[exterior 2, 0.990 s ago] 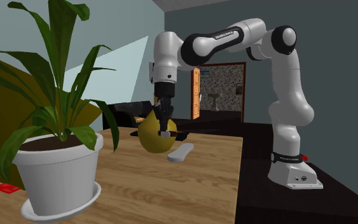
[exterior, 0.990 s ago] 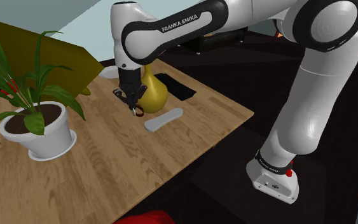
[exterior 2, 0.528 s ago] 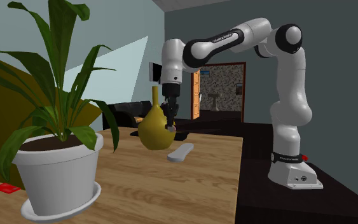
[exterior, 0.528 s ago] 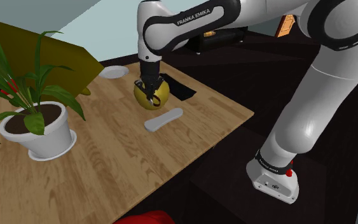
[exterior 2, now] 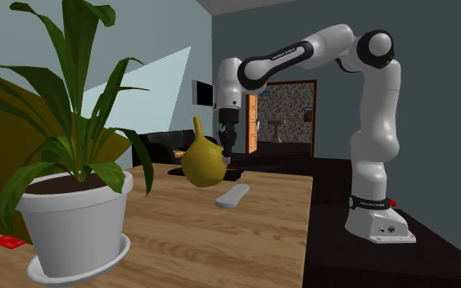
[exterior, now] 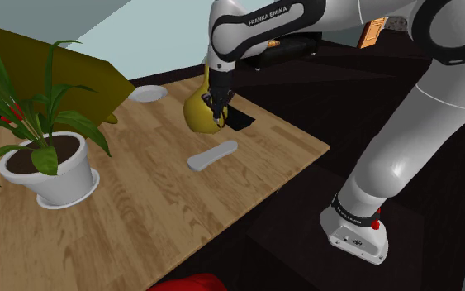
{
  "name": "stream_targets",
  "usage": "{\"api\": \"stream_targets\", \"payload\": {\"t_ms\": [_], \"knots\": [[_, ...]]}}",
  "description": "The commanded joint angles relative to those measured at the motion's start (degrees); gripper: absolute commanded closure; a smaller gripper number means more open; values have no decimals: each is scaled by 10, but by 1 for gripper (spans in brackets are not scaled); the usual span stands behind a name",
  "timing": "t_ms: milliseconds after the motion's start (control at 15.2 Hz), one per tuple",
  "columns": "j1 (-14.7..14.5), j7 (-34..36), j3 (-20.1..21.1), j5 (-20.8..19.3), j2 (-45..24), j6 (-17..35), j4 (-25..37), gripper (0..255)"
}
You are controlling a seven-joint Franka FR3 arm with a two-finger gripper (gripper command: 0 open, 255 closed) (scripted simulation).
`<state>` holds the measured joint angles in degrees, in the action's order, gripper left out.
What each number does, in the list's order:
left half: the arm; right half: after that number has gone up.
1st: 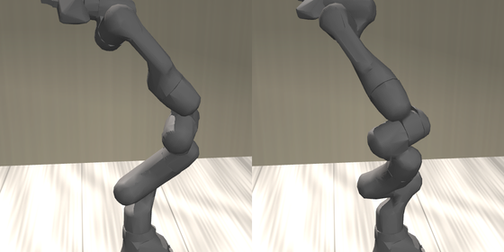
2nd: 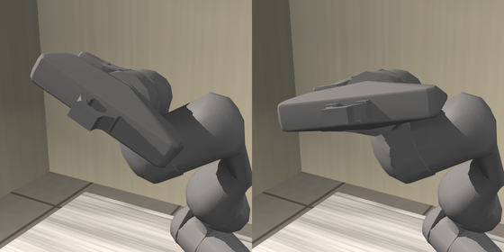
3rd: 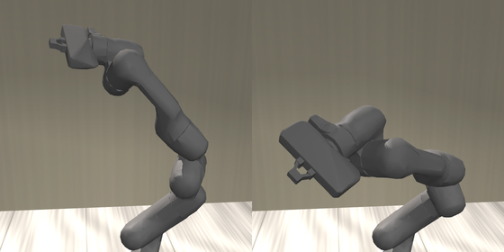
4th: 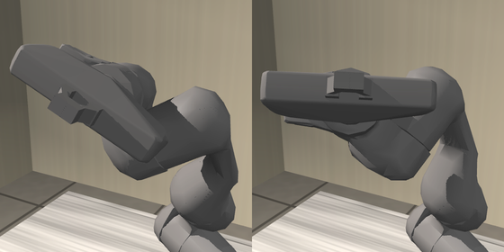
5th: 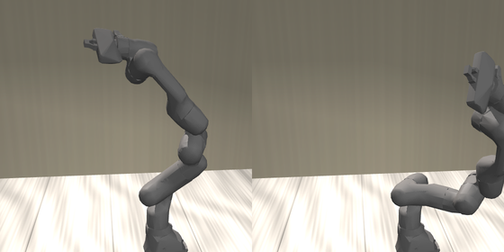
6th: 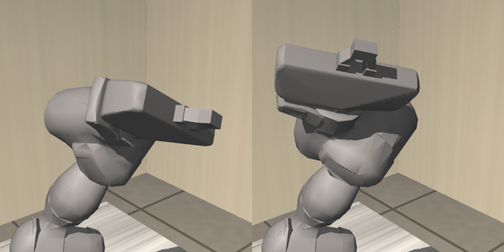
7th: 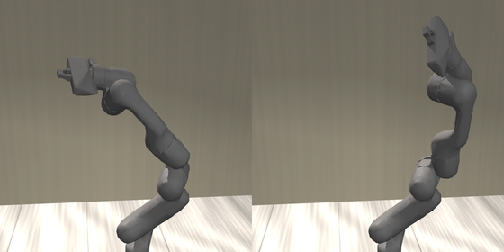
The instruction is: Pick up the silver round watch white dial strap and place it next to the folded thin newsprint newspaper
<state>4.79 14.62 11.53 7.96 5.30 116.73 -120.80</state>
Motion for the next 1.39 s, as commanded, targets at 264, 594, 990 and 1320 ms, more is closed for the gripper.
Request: {"api": "stream_targets", "payload": {"t_ms": [264,594,990,1320], "knots": [[40,-87,-49,-3,12,-12,-11,255],[73,-156,-89,-9,8,-22,-5,255],[111,-236,-134,-16,-16,-36,24,255],[143,-301,-169,-18,-49,-51,66,255]]}}
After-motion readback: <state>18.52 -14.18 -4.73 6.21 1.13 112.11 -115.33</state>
